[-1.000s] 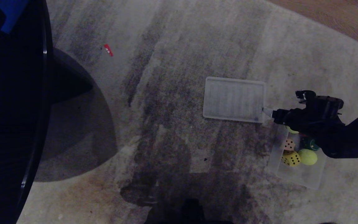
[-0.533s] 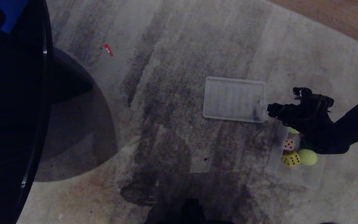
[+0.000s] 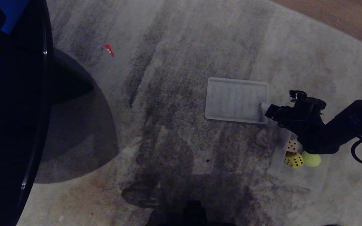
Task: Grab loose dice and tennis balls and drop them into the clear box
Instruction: Close the lid
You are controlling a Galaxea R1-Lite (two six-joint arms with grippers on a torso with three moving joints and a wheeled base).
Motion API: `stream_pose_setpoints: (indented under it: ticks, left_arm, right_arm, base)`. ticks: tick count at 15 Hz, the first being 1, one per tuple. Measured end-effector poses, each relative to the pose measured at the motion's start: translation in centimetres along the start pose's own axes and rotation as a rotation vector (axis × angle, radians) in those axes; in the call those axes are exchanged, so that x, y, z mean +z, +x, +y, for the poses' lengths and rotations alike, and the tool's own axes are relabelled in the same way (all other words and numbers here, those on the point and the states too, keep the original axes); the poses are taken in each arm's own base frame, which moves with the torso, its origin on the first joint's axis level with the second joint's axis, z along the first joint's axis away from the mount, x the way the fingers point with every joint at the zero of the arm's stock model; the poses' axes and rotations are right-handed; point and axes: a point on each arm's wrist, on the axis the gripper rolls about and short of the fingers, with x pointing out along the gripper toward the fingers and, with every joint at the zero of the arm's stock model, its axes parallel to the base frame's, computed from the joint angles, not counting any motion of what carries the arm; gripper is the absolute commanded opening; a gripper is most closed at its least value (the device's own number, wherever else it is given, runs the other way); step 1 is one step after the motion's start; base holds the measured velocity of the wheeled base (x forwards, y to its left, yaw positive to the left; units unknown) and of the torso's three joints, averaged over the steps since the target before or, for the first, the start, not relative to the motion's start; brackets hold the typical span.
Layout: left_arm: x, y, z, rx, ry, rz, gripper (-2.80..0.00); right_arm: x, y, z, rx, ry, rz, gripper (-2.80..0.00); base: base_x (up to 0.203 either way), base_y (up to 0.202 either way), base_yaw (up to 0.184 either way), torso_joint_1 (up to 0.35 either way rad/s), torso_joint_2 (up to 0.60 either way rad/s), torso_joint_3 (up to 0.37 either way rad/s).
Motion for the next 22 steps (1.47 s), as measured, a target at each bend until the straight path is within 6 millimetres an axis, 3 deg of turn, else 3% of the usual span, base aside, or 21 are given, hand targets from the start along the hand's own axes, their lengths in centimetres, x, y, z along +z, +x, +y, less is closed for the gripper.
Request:
stream_pose_setpoints:
  ticks: [6, 11, 16, 22]
  left_arm:
    - [0.0, 0.0, 0.0, 0.0, 0.0, 0.0, -2.8]
    - [0.0, 0.0, 0.0, -0.001, 0.0, 0.0, -2.8]
    - [0.0, 0.0, 0.0, 0.0, 0.0, 0.0, -2.8]
    - [0.0, 0.0, 0.0, -0.001, 0.0, 0.0, -2.8]
  right_arm:
    - [0.1, 0.0, 0.1, 0.002, -0.042, 0.002, -2.8]
    - [2.8, -1.7, 1.0, -0.01, -0.038, 0.018, -2.8]
    - [5.7, -6.3, 2.6, -0.037, -0.029, 0.079, -2.8]
    - [3.1, -13.3, 2.6, -0.089, -0.106, 0.248, -2.8]
  base:
    - [0.0, 0.0, 0.0, 0.0, 0.0, 0.0]
    - [0.0, 0.0, 0.0, 0.0, 0.0, 0.0]
    - [0.0, 0.0, 0.0, 0.0, 0.0, 0.0]
    - [0.0, 0.0, 0.0, 0.0, 0.0, 0.0]
